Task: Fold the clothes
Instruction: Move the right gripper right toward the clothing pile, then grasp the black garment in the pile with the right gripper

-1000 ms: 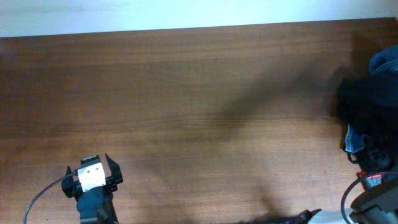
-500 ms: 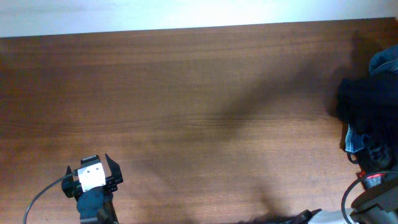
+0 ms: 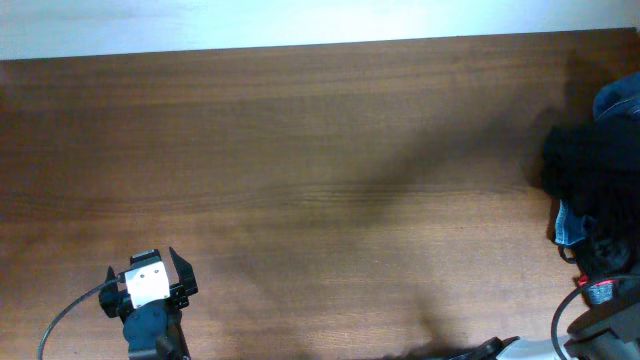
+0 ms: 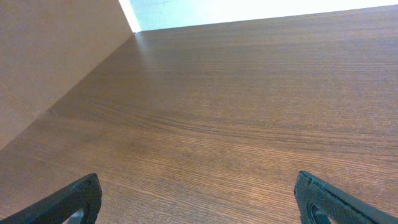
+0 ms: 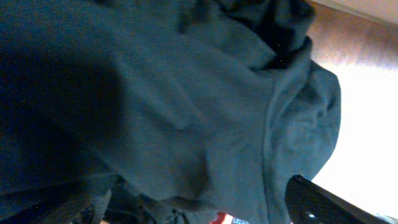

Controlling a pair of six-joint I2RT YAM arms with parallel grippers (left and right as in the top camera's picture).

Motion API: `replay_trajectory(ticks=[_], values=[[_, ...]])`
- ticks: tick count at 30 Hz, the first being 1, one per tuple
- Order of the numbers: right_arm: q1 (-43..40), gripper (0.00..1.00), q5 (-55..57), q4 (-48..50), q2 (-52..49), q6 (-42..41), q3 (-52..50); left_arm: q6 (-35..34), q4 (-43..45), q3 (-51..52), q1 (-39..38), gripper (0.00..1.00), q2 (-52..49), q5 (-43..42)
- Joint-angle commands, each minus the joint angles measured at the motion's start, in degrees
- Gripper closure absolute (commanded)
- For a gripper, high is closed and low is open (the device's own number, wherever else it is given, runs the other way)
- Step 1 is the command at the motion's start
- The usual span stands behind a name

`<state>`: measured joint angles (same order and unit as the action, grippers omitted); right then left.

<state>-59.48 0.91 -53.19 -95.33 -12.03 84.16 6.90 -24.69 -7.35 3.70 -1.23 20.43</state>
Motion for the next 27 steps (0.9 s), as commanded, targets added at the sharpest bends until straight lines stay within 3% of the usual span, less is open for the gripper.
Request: replay_trajectory(ticks=[1,10,13,17,21,23,27], values=[[-1.73,0.04,-2.05,1.07,-0.57,-1.84,1.14,0.94,-0.66,0.00,-0.31,0.01,0.57,0.81],[-1.66,0.04,-4.26,5.55,-1.64,-1.18,1.14,0.94,-0.66,0.00,-0.31,0.00,0.57,0.81],[-1.66,0.14,-9.77,7.08,-3.26,3.45,1.14,0.94,-0.66,0.00,-0.31,0.01,0.57,0.81],[-1.66,0.43,-15.02,7.96,-6.03,5.68,1.14,0.94,-0.66,0.00,-0.31,0.01,0.57,0.81],[-1.66,0.63,-15.76,7.78,-7.28,5.62,1.14,0.94,-0.66,0.00,-0.31,0.01,0.57,0.81],[-1.66,0.68,-16.76,7.39,-6.97,5.62,1.36,0.94,-0.66,0.00,-0.31,0.01,0.57,0.81],[-1.66,0.69,-18.69,4.76,-5.66,4.20,4.11,0.94,-0.66,0.00,-0.31,0.01,0.57,0.81]])
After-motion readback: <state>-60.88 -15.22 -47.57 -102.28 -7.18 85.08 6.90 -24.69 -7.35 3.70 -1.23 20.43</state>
